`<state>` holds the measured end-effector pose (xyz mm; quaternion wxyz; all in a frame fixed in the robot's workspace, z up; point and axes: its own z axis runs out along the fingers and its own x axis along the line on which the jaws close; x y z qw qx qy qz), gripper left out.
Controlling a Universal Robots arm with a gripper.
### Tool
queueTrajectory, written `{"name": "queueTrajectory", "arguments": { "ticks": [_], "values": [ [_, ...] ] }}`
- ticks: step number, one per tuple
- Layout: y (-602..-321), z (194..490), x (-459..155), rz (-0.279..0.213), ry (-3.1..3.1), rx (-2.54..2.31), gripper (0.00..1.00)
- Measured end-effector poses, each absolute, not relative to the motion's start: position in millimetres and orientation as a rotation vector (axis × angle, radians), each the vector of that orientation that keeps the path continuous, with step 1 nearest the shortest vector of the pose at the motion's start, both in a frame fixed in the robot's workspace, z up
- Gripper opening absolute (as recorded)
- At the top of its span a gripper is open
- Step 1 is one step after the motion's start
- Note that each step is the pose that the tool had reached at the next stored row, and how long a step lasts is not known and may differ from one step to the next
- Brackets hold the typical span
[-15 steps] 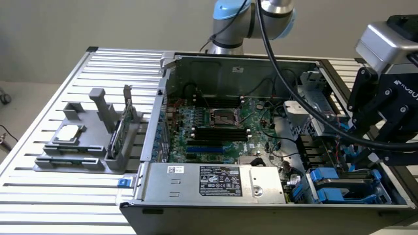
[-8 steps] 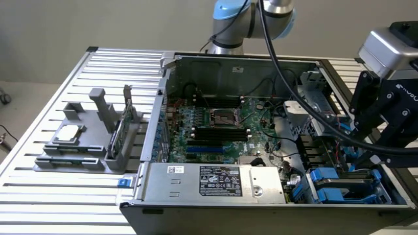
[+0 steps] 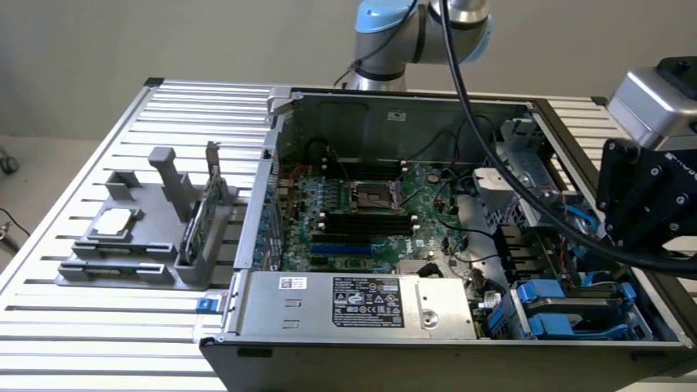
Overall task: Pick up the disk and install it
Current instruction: 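Insert the disk into the insertion slot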
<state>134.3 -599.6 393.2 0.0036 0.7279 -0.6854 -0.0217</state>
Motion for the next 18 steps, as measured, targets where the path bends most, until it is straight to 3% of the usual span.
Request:
{"name": "queueTrajectory", "arguments": {
  "ticks": [18],
  "values": [
    [-599.2,360.4,140.7,-0.067,-2.111,2.316,0.11]
  ]
}}
